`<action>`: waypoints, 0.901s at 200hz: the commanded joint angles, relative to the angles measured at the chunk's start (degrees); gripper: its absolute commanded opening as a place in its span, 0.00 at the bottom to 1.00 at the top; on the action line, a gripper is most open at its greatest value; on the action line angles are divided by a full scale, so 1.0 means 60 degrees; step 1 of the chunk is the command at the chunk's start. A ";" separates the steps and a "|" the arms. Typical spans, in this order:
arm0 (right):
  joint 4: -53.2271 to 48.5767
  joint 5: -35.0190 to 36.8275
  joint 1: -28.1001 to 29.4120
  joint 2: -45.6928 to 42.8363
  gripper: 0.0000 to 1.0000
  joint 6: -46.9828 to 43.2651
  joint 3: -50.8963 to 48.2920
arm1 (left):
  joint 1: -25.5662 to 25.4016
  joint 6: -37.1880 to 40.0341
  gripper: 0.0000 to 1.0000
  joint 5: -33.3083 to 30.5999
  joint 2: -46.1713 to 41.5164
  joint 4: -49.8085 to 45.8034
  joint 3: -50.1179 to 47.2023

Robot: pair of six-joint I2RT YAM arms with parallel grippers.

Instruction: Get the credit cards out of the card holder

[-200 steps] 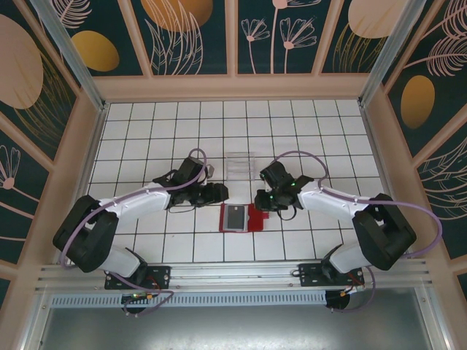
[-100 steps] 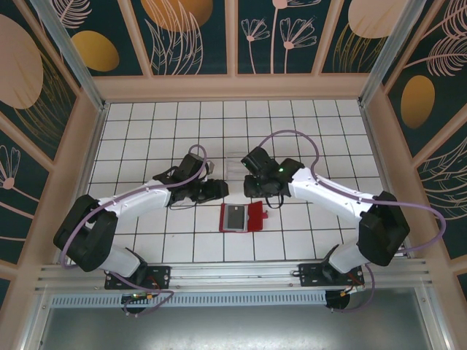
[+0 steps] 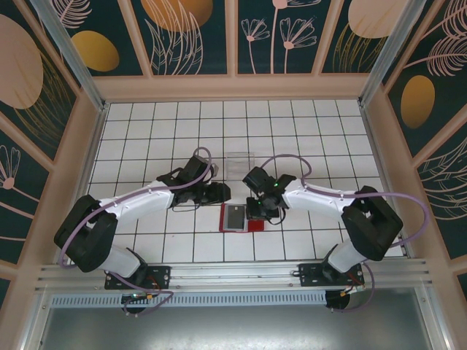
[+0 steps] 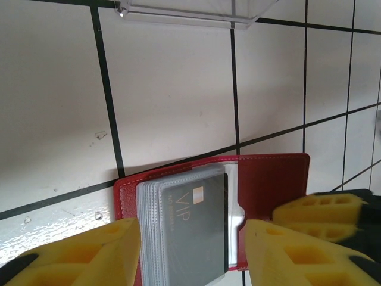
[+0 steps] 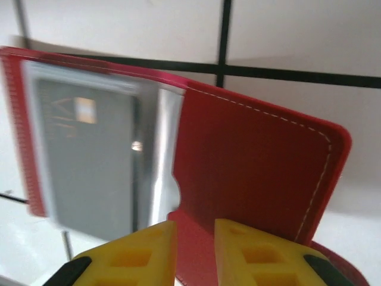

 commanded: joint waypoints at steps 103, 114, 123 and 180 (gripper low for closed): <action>0.0670 0.0521 -0.0101 -0.0056 0.19 0.0342 -0.1026 | -0.1364 0.0123 0.44 -0.1074 0.1370 -0.1344 0.1333; 0.0688 0.0539 -0.0122 -0.0221 0.19 0.0516 -0.0987 | -0.1527 0.0232 0.42 -0.1258 0.1503 -0.1421 0.1348; 0.0719 0.0527 -0.0138 -0.0350 0.19 0.0694 -0.0973 | -0.1612 0.0305 0.42 -0.1283 0.1586 -0.1468 0.1612; 0.1335 -0.0132 -0.0391 -0.1318 0.19 0.1471 -0.1128 | -0.1637 0.0180 0.28 -0.1555 0.1846 -0.1575 0.1506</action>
